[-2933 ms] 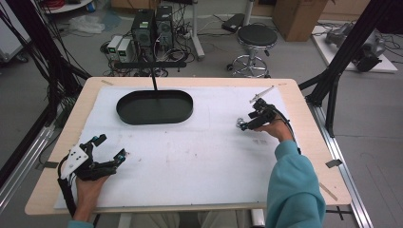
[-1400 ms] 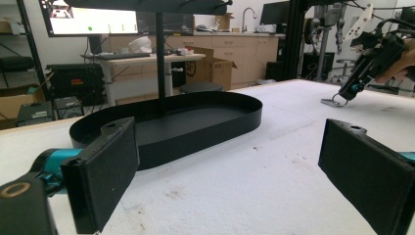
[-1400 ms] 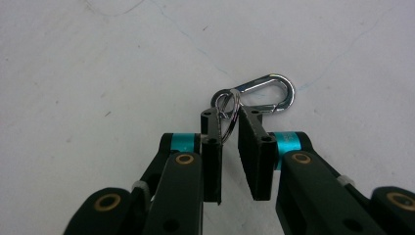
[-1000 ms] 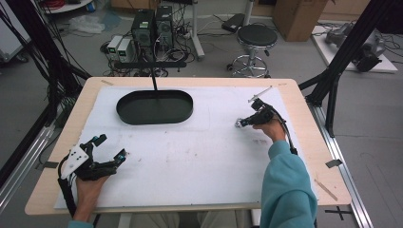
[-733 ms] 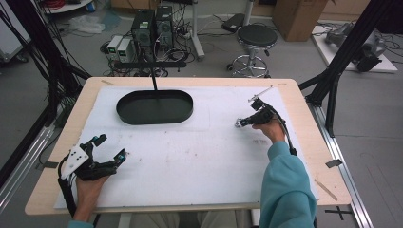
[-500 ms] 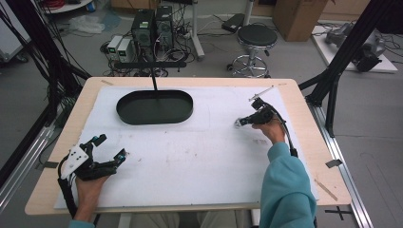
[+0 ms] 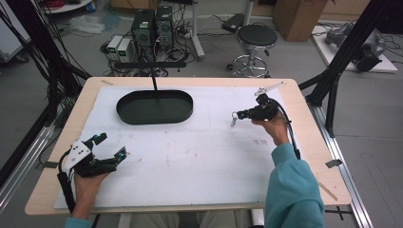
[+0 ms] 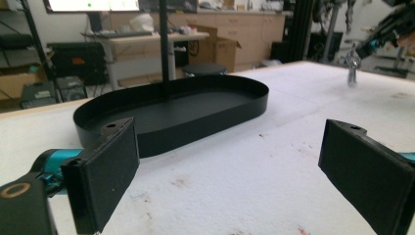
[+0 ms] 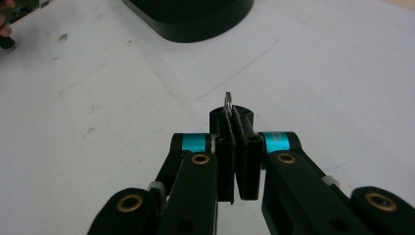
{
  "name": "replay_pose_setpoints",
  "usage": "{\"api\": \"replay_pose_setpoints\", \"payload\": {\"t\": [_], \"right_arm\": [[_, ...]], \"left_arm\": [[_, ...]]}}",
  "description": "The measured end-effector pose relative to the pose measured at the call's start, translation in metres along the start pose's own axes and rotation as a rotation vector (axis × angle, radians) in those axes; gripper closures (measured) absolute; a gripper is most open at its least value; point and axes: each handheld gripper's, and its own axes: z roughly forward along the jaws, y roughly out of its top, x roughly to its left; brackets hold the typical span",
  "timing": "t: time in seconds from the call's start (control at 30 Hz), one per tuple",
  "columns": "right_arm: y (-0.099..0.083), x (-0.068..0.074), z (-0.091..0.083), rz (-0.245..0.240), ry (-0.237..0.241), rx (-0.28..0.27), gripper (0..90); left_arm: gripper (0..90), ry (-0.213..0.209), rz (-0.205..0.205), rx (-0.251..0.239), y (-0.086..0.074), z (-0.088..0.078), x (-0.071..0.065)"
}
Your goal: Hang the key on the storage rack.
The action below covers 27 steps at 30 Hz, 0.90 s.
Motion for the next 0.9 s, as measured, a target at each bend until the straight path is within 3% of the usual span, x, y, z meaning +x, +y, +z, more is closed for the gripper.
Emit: {"api": "replay_pose_setpoints", "payload": {"t": [0.07,0.2,0.33,0.37,0.53,0.7,0.9], "right_arm": [[0.002,0.006,-0.003,-0.015,0.017,-0.022,89.1],[0.007,0.016,-0.01,-0.044,0.048,-0.092,89.1],[0.012,0.029,-0.014,-0.078,0.075,-0.148,89.1],[0.013,0.032,-0.015,-0.091,0.078,-0.156,89.1],[0.018,0.048,-0.02,-0.125,0.101,-0.184,89.1],[0.026,0.063,-0.019,-0.175,0.145,-0.23,89.1],[0.034,0.079,-0.015,-0.217,0.205,-0.271,89.1]], "left_arm": [[8.4,-0.015,0.033,0.021,0.011,0.004,-0.001],[8.4,-0.102,0.052,0.044,0.036,0.015,-0.002],[8.4,-0.206,0.027,0.039,0.061,0.027,-0.003],[8.4,-0.21,0.032,0.048,0.067,0.03,-0.004],[8.4,-0.289,0.092,0.068,0.096,0.043,-0.008],[8.5,-0.39,0.117,0.079,0.119,0.058,-0.016],[8.5,-0.462,0.14,0.102,0.137,0.07,-0.025]]}}
